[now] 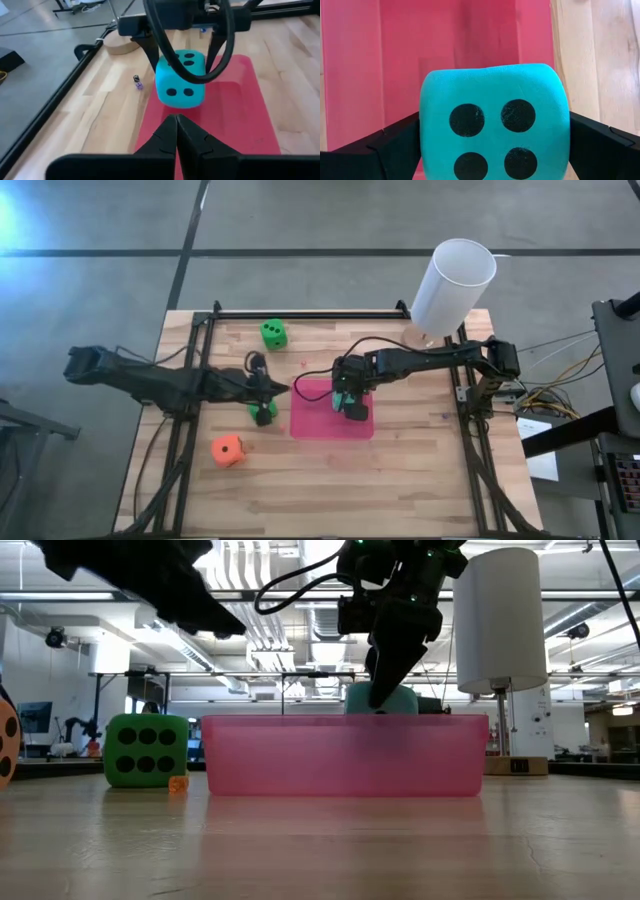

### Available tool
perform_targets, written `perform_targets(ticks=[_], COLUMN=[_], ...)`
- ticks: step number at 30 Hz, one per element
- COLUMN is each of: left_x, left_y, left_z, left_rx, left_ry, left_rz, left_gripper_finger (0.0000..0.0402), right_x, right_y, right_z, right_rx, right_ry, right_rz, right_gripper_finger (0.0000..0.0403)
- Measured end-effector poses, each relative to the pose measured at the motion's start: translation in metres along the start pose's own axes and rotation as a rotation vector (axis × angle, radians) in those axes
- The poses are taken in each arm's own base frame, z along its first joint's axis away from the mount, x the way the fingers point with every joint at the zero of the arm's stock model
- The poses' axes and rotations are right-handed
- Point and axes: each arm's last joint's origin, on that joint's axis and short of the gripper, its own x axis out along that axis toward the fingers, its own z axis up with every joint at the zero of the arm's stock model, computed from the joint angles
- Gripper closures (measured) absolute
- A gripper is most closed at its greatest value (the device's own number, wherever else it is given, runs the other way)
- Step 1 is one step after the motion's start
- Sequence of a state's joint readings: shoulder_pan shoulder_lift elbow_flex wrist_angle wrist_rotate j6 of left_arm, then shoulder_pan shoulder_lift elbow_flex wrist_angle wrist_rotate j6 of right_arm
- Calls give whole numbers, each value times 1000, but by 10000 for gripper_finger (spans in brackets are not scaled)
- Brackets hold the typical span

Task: Pick & Place Dice
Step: Put the large blue die into the pink bin

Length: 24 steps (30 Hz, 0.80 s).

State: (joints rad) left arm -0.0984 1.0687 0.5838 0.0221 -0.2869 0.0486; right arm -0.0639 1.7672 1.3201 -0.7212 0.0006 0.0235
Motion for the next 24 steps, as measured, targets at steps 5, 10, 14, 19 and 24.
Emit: perform_targets(ticks=[5,10,14,19,24], left_x=[20,38,55,80,90], left_y=[-7,-13,-18,-24,-26], left_z=[0,-2,0,3,19], left_rx=[-10,-13,-4,3,-4], left_ry=[-38,-56,-28,18,-10], left_rz=[-25,-42,-43,-43,-41], left_gripper_finger=[394,394,394,394,394], right_x=[0,0,0,0,-1], right_y=[0,0,0,0,0], right_z=[0,0,0,1,1], right_rx=[0,1,3,3,3], right_ry=[-3,-3,-4,-7,-15], right_rz=[0,0,0,1,4], right_gripper_finger=[3,3,3,3,3])
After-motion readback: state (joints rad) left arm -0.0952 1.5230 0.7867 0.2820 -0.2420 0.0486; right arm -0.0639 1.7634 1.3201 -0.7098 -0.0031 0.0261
